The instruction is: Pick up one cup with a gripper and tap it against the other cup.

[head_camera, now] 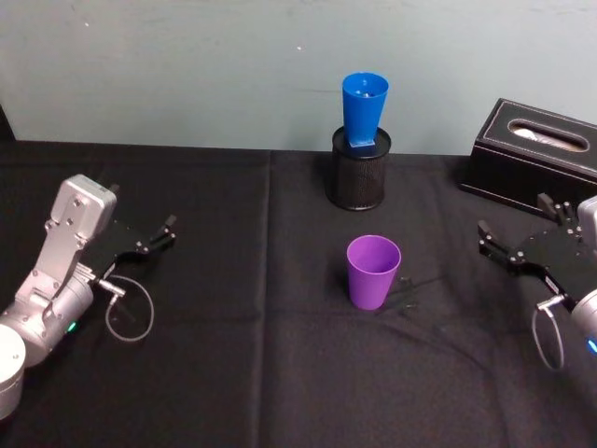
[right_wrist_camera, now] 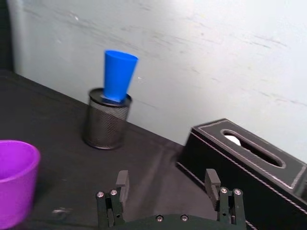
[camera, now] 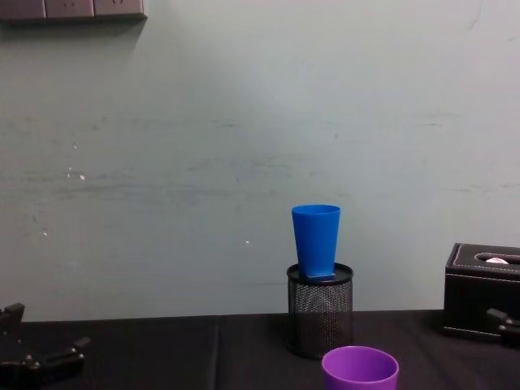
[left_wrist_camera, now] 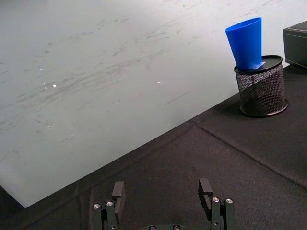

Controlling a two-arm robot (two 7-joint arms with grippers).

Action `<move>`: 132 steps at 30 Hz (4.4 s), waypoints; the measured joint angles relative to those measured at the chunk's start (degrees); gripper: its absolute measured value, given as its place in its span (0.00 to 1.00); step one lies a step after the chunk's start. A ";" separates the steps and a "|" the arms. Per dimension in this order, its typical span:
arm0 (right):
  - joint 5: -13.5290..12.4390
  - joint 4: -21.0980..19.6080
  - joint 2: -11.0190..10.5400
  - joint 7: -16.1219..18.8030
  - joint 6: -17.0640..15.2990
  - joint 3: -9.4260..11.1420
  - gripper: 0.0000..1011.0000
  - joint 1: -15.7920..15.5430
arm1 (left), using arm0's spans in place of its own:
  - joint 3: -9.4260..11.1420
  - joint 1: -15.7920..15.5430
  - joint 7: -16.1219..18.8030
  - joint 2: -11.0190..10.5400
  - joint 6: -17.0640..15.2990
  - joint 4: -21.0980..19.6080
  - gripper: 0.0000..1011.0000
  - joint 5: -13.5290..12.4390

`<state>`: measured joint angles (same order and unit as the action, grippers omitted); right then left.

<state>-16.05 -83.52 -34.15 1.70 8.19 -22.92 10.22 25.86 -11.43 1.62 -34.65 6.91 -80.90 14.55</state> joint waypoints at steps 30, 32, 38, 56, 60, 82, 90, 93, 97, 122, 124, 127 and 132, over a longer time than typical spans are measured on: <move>-12.75 1.45 0.11 30.83 -1.23 -1.51 0.99 -0.95 | 0.00 0.00 0.00 0.00 0.00 0.00 0.99 0.00; -12.32 2.73 1.11 31.59 -1.18 -1.85 0.99 0.11 | 0.00 0.00 0.00 0.00 0.00 0.00 0.99 0.00; -10.44 6.48 3.95 32.87 -1.00 -2.96 0.99 3.11 | 0.00 0.00 0.00 0.00 0.00 0.00 0.99 0.00; -7.49 15.51 10.42 35.21 -0.24 -4.90 0.99 9.90 | 0.00 0.00 0.00 0.00 0.00 0.00 0.99 0.00; -7.10 16.91 11.39 35.25 0.24 -4.98 0.99 10.84 | 0.00 0.00 0.00 0.00 0.00 0.00 0.99 0.00; -6.25 21.76 14.27 35.62 2.50 -4.23 0.99 12.91 | 0.00 0.00 0.00 0.00 0.00 0.00 0.99 0.00; -6.78 22.09 14.79 35.68 3.38 -3.64 0.99 12.49 | 0.00 0.00 0.00 0.00 0.00 0.00 0.99 0.00; -6.84 22.10 14.79 35.70 3.41 -3.62 0.99 12.47 | 0.00 0.01 0.00 0.00 0.00 0.00 0.99 0.00; -6.84 22.08 14.75 35.70 3.40 -3.64 0.99 12.47 | 0.00 0.00 0.00 0.00 0.00 0.00 0.99 0.00; -6.84 21.97 14.65 35.70 3.19 -3.73 0.73 12.49 | 0.00 0.00 0.00 0.00 0.00 0.00 0.99 0.00; -6.50 21.49 14.37 35.78 3.14 -3.90 0.73 12.53 | 0.00 0.00 0.00 0.00 0.00 0.00 0.99 0.00; -6.38 20.54 14.03 35.88 2.49 -3.94 0.73 12.60 | 0.00 0.00 0.00 0.00 0.00 0.00 0.99 0.00; -6.89 16.26 12.70 35.90 -0.86 -3.78 0.73 12.40 | 0.00 0.00 0.00 0.00 0.00 0.00 0.99 0.00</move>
<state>-22.94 -67.26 -21.45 37.60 7.34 -26.70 22.62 25.86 -11.43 1.62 -34.65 6.90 -80.90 14.55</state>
